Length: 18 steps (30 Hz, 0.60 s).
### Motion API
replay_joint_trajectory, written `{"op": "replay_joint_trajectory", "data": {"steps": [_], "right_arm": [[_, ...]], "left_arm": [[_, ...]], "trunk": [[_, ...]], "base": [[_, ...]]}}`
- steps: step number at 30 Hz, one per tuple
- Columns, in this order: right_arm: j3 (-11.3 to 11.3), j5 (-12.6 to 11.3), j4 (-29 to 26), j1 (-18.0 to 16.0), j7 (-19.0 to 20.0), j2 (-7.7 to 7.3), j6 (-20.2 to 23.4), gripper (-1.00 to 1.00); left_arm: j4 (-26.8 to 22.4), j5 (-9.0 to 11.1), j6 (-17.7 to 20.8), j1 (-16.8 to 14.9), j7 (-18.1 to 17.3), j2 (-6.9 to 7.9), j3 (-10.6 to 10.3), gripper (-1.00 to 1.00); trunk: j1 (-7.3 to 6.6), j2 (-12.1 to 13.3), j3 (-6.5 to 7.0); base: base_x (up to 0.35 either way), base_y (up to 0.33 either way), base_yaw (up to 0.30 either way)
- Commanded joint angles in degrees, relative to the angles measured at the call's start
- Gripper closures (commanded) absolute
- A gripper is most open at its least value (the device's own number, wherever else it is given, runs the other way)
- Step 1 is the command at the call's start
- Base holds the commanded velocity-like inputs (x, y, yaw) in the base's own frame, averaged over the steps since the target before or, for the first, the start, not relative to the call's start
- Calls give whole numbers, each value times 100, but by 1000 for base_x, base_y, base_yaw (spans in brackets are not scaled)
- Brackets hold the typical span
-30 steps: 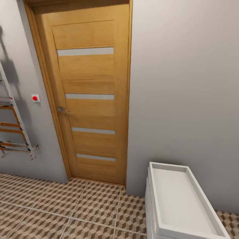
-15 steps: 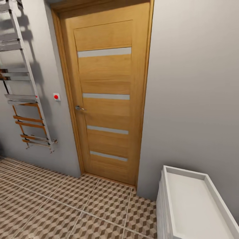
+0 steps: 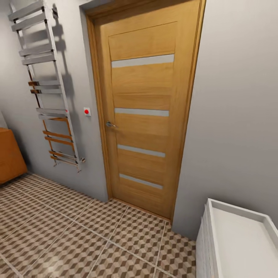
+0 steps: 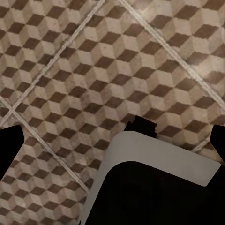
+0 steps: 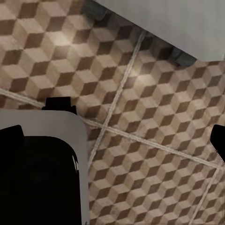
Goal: Take the four mousetraps from the cabinet in the bathroom and place them on the bathroom floor. Make sure all four end up on the same floor surface, and ensure that at least two of them are either under or directly next to the same bathroom sink.
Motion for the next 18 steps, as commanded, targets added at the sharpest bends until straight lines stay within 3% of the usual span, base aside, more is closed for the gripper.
{"op": "replay_joint_trajectory", "data": {"steps": [1, 18], "right_arm": [[34, -11, 18, -7, -14, 0, -31, -100], [22, -14, 18, -7, -20, -8, -31, -100]], "left_arm": [[4, 41, -21, -4, 15, -2, -27, -100], [4, 46, -20, -4, 15, -2, -23, -100]], "trunk": [[0, -4, -6], [0, -4, -6]], "base": [[0, 0, 271], [0, 0, 271]]}}
